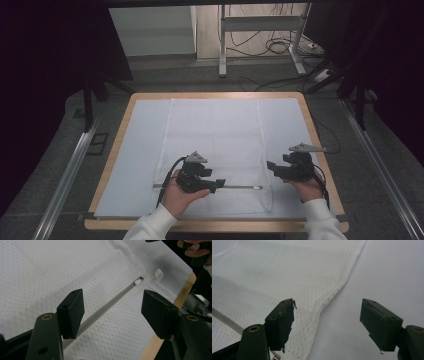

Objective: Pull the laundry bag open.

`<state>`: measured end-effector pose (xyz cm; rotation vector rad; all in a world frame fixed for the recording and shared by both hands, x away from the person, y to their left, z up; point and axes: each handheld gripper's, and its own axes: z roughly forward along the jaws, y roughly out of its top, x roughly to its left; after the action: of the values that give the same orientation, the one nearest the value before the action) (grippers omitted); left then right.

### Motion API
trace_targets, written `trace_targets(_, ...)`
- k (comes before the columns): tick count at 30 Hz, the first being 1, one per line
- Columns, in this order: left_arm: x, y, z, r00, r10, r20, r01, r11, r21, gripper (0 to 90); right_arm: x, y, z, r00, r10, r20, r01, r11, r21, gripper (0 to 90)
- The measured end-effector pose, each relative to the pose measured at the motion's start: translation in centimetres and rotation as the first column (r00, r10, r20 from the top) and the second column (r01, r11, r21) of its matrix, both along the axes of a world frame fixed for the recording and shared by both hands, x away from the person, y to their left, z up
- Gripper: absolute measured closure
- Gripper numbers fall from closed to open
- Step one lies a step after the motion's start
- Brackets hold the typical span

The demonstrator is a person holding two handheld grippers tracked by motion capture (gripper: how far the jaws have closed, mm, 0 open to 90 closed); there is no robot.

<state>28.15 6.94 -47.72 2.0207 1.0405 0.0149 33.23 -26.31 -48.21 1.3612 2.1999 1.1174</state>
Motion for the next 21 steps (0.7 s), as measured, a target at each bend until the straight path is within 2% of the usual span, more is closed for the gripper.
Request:
trace_targets(10,-0.2,-2.0,-0.3,0.999,-0.044,-0.003,0.044,0.9988,0.024,34.9,0.0,-0.1,0.0,1.0,-0.007,-0.001,0.007,1.0,-0.001,27.0)
trace_targets(21,0.0,-4.2,-0.3,0.9975,-0.071,-0.007,0.071,0.9973,0.021,35.1,0.0,-0.2,-0.1,1.0,-0.008,-0.003,0.008,1.0,-0.006,27.3)
